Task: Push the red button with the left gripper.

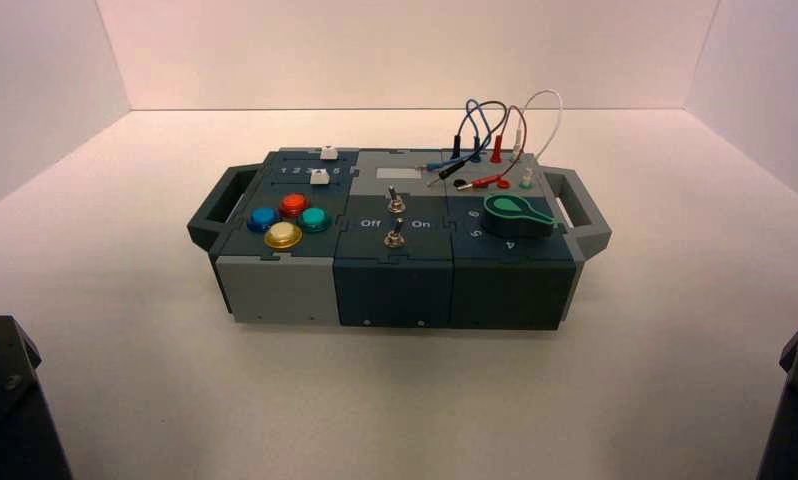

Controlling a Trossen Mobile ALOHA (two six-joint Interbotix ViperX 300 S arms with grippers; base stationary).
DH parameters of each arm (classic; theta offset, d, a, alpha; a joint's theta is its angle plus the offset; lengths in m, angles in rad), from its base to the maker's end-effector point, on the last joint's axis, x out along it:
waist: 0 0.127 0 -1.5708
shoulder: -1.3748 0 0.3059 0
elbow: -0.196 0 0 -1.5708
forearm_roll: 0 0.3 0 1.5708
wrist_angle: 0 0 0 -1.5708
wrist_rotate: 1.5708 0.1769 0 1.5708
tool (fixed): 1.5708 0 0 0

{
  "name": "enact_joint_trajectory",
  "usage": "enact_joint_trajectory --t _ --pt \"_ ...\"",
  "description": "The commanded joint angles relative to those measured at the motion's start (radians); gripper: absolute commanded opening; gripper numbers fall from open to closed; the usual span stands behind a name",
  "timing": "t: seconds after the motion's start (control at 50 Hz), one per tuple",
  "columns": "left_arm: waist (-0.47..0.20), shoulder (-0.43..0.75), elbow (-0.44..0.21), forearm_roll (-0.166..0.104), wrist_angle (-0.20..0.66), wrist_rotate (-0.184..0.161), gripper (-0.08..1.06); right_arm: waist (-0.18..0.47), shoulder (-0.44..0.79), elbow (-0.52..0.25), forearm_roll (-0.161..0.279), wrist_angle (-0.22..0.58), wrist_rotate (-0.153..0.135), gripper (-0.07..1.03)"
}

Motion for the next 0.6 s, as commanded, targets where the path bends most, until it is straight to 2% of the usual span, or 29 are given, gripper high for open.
enact_joint_trajectory --t 0.02,0.3,0.44,0.6 --pt "0.005 0.006 -0.018 0.003 -0.008 0.003 -0.03 -0.003 0.012 -0.017 0.003 -0.005 0.003 -0.02" --pt "0.005 0.008 -0.018 0.003 -0.009 0.003 -0.03 -0.002 0.011 -0.017 0.003 -0.005 0.003 -0.02" --pt "0.005 0.014 -0.023 0.003 0.017 0.003 -0.03 0.0 0.014 -0.015 0.011 0.0 0.003 -0.02" --pt "-0.058 0.055 -0.077 0.003 0.15 0.003 -0.03 0.006 0.029 -0.015 0.023 0.015 0.003 -0.02"
